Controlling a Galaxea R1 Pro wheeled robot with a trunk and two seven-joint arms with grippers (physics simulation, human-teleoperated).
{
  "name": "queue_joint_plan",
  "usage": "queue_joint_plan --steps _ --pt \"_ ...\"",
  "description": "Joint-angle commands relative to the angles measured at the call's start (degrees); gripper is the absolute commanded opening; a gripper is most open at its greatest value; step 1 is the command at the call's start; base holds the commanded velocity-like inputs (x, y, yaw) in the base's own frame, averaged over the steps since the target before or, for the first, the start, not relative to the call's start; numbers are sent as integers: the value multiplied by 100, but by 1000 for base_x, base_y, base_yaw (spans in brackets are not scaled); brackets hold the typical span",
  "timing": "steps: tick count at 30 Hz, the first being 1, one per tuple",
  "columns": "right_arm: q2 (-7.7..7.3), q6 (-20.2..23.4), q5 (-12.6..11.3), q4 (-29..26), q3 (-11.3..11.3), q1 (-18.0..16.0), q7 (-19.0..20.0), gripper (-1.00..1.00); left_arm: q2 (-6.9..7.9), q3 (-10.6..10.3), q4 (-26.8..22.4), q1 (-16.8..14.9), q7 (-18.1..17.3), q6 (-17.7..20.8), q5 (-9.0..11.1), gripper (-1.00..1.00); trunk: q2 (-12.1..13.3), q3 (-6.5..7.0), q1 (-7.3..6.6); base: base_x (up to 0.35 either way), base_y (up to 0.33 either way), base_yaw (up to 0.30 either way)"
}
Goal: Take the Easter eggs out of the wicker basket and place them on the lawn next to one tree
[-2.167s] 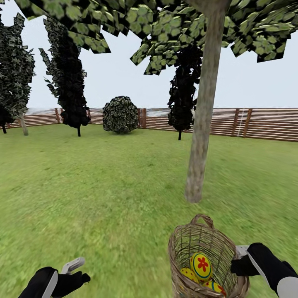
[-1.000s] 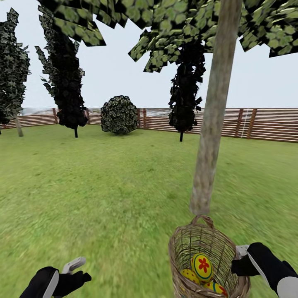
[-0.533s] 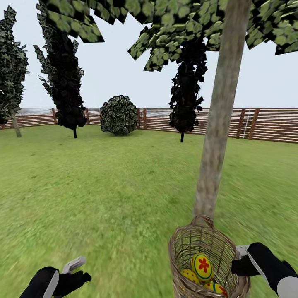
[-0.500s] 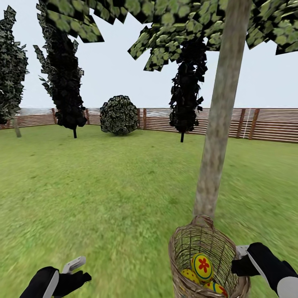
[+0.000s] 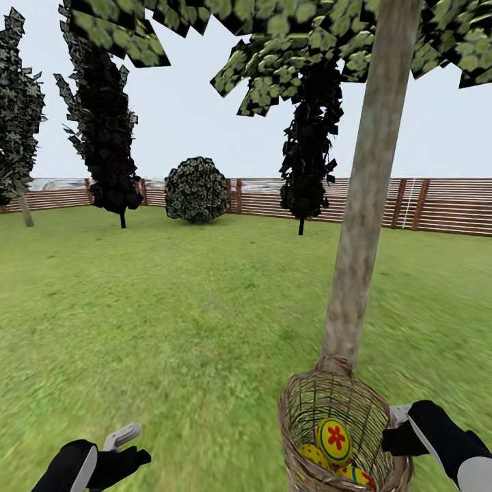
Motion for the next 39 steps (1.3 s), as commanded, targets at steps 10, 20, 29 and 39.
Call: queue_joint_plan --steps 10,20,29,39 --pt "-6 14 15 -10 24 -5 39 -100 -1 13 -5 -4 14 39 44 100 -408 -187 221 0 0 0" --pt "3 12 15 -10 33 -5 33 -100 -1 4 -3 -4 17 39 37 100 -809 -367 440 0 0 0" --pt "11 -3 15 -10 42 -5 33 -100 117 70 -904 -4 14 4 37 100 -1170 -528 638 0 0 0" --pt "-68 -13 -20 -54 9 -5 34 -100 86 66 -2062 -13 64 -30 282 100 -1571 -708 857 0 0 0"
